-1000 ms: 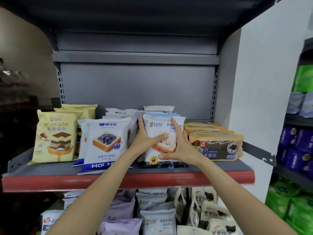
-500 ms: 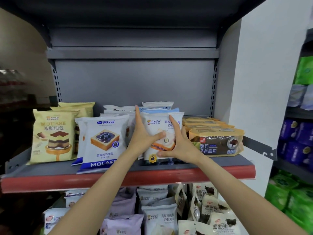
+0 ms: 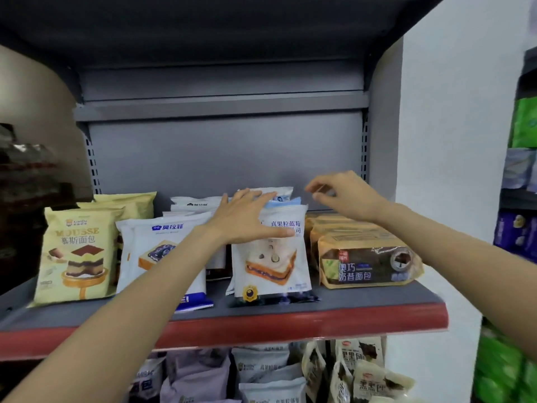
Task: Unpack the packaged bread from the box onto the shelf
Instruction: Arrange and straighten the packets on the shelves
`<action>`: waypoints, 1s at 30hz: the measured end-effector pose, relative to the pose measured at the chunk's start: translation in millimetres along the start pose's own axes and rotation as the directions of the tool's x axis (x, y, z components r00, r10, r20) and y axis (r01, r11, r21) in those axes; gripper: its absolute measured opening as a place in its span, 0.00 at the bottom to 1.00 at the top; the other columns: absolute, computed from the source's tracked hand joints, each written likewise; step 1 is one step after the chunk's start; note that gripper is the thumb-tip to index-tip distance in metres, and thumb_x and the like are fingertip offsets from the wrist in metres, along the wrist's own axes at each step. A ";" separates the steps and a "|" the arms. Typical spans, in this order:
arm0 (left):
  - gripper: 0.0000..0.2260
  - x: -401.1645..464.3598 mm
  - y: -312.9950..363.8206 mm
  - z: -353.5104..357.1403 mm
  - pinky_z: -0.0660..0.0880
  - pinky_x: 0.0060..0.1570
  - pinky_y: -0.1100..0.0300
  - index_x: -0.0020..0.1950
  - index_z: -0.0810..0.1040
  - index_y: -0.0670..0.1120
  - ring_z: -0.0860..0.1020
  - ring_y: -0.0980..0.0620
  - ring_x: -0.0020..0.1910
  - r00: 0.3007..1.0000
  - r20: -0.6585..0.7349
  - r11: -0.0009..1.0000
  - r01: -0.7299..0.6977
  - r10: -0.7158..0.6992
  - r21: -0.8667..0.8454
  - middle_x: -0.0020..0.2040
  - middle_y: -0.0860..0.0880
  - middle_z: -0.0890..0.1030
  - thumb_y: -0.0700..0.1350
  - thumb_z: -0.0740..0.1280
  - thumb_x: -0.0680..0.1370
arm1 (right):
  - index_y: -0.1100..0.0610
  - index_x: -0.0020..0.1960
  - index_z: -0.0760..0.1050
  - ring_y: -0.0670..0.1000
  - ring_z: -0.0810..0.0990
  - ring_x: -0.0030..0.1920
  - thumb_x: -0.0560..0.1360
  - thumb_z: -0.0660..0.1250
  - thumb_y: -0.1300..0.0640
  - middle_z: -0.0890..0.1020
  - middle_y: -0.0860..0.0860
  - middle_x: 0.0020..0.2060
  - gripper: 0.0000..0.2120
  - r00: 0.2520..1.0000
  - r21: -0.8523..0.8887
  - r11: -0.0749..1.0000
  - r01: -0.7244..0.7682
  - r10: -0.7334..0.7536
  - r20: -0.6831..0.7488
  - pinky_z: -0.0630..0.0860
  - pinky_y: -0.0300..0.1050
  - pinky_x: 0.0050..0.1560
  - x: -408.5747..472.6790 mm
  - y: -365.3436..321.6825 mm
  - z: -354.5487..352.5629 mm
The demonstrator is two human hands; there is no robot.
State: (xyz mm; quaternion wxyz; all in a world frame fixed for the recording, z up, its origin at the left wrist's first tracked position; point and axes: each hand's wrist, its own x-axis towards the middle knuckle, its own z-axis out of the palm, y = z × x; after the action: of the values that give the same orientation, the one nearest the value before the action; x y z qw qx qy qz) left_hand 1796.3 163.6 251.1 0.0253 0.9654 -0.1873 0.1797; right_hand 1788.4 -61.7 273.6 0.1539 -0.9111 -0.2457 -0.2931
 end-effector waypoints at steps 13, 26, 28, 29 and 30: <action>0.16 86.1 -40.8 -5.2 0.69 0.61 0.57 0.68 0.71 0.55 0.73 0.47 0.64 0.979 -0.032 0.978 0.202 -0.204 -0.056 0.67 0.50 0.75 0.49 0.59 0.80 | 0.52 0.59 0.77 0.51 0.78 0.55 0.78 0.62 0.54 0.81 0.51 0.57 0.11 0.930 -0.027 0.985 0.172 -0.153 0.334 0.71 0.44 0.55 148.2 44.6 74.5; 0.09 122.1 -82.8 -13.3 0.72 0.52 0.61 0.56 0.80 0.54 0.78 0.53 0.54 0.980 0.175 0.995 0.091 -0.098 0.049 0.54 0.54 0.82 0.48 0.67 0.76 | 0.52 0.57 0.77 0.53 0.77 0.56 0.74 0.69 0.52 0.80 0.49 0.55 0.13 0.965 -0.117 0.981 0.153 -0.123 0.232 0.69 0.40 0.49 174.4 61.3 90.6; 0.08 126.8 -82.2 -9.9 0.71 0.48 0.63 0.55 0.81 0.53 0.79 0.53 0.53 0.984 0.159 0.995 0.063 -0.075 0.082 0.53 0.54 0.82 0.47 0.68 0.76 | 0.53 0.53 0.79 0.54 0.78 0.54 0.73 0.69 0.53 0.81 0.50 0.53 0.09 0.972 -0.143 0.984 0.108 -0.074 0.225 0.72 0.44 0.51 174.7 61.2 91.7; 0.08 128.8 -81.2 -7.5 0.70 0.47 0.63 0.53 0.81 0.53 0.79 0.53 0.52 0.990 0.130 0.992 0.045 -0.060 0.116 0.53 0.54 0.82 0.47 0.68 0.76 | 0.52 0.50 0.80 0.54 0.78 0.53 0.74 0.68 0.52 0.81 0.50 0.52 0.07 0.974 -0.166 0.981 0.099 -0.061 0.220 0.73 0.45 0.51 174.6 60.4 92.4; 0.07 130.2 -79.7 -5.2 0.69 0.46 0.63 0.53 0.81 0.53 0.78 0.52 0.52 0.996 0.083 0.988 0.030 -0.043 0.149 0.52 0.54 0.82 0.48 0.68 0.76 | 0.52 0.49 0.80 0.55 0.78 0.52 0.74 0.68 0.52 0.81 0.51 0.51 0.06 0.976 -0.185 0.978 0.098 -0.058 0.211 0.74 0.46 0.50 174.4 59.2 92.8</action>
State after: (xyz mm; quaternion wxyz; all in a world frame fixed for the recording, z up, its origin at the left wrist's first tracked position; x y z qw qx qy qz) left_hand 1936.8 192.3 303.9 -0.0511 0.9747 -0.1566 0.1510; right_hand 1986.3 -9.2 299.4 0.0264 -0.9366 -0.2660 -0.2265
